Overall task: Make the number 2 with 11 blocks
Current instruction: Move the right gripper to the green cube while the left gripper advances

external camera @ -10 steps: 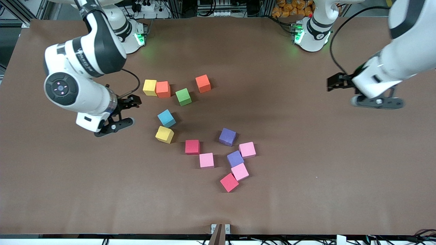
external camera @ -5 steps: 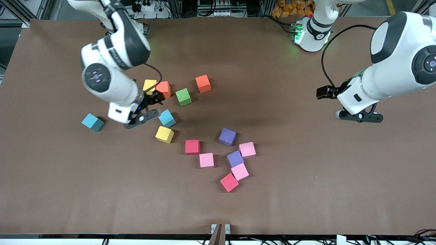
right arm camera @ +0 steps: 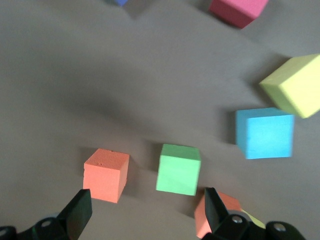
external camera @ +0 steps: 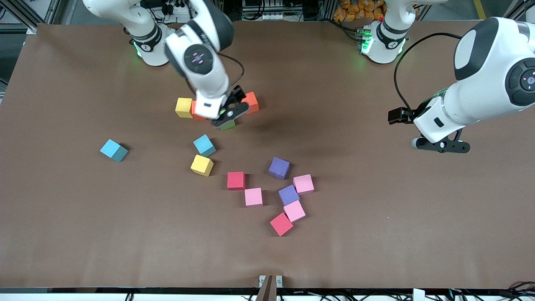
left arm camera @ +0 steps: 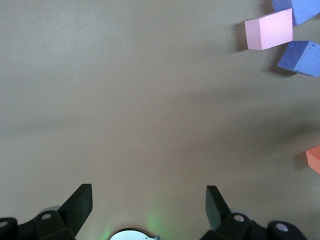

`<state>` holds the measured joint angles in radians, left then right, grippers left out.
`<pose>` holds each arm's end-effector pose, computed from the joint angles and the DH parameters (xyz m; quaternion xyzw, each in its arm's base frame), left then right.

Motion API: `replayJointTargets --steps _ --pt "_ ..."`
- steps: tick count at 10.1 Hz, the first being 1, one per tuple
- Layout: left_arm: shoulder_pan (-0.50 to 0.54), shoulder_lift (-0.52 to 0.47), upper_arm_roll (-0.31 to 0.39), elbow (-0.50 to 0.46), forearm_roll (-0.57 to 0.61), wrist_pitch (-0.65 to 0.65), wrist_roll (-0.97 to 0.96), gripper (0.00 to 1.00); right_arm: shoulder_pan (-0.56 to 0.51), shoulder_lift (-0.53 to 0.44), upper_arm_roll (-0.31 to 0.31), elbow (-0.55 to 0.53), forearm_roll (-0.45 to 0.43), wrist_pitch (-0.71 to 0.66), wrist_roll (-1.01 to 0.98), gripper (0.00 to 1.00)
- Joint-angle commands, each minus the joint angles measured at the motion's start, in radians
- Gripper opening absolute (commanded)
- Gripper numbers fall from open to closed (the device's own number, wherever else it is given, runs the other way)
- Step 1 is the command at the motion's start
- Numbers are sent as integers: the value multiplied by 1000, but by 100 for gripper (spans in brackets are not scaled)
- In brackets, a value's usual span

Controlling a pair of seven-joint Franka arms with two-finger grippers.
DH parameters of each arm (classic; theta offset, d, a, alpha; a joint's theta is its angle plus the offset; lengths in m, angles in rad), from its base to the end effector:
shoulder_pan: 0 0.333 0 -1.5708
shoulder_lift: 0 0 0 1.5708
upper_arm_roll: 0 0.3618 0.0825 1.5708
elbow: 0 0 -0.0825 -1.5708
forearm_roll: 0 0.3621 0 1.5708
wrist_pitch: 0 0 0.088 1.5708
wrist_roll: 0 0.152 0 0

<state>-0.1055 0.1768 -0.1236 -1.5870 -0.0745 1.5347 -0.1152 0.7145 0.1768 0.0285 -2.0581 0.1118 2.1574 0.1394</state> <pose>0.5508 -0.1350 0.5195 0.9909 -0.0539 -0.1201 0.0278 0.4047 0.3830 0.3585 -0.9622 -0.2652 0.0554 0.0267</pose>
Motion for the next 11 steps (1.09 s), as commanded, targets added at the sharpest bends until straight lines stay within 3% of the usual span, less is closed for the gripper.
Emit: replayJointTargets --steps 1,5,7,11 --pt "-5 -2 -1 4 2 27 14 100 -9 -54 -1 -175 -72 169 -4 100" --pt "-5 6 -1 1 47 39 14 100 -7 -17 33 -207 -100 226 -3 100" --pt "-5 4 -1 1 51 38 14 100 -7 0 33 -293 -100 362 8 100" --pt "-3 6 -1 2 51 39 14 100 -18 30 33 -303 -100 384 34 100"
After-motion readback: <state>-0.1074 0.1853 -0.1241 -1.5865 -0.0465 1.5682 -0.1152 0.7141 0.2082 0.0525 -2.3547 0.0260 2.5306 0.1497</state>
